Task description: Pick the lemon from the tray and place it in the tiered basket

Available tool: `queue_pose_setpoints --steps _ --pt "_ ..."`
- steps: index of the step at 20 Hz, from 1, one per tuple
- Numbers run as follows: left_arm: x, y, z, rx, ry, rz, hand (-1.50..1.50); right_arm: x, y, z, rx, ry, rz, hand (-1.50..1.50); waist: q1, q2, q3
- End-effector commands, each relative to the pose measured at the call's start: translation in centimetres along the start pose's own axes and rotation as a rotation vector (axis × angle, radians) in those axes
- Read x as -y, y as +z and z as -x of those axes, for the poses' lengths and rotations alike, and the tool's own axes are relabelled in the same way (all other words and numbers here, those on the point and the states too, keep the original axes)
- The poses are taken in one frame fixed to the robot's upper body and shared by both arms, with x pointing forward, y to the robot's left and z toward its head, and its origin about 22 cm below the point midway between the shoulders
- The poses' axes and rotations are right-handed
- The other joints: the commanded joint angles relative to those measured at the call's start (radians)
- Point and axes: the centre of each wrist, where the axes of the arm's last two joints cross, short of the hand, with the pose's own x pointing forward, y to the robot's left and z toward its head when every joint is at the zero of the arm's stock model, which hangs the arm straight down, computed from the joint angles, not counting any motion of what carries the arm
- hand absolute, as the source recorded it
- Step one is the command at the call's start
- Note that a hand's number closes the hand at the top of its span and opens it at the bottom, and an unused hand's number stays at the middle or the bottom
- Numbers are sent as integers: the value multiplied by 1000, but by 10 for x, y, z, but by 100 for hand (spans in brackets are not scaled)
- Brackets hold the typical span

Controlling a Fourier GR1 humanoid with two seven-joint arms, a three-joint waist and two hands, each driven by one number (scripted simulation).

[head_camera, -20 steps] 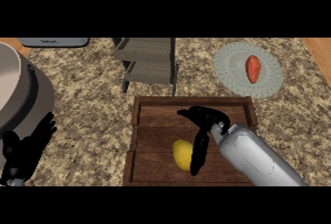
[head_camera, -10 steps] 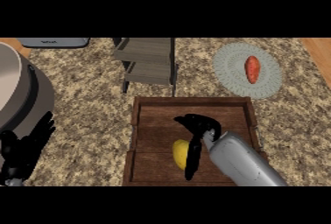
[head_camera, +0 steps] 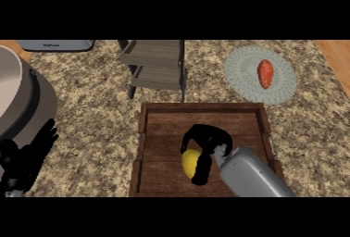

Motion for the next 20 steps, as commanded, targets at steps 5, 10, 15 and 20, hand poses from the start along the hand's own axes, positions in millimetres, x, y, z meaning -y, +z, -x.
queue_pose_setpoints --steps 5,10,15,20 --pt "-2 -8 -15 2 -4 -7 0 8 28 -2 13 -45 106 150 -1 11 6" --pt "-5 -6 0 -1 -11 0 0 17 45 -69 3 -80 278 150 17 9 5" --pt "9 -9 -6 -7 -36 77 0 28 75 -127 13 33 646 150 106 -27 -12" --pt "16 -15 -13 4 -52 93 0 43 98 -164 -14 45 907 150 109 -31 -12"
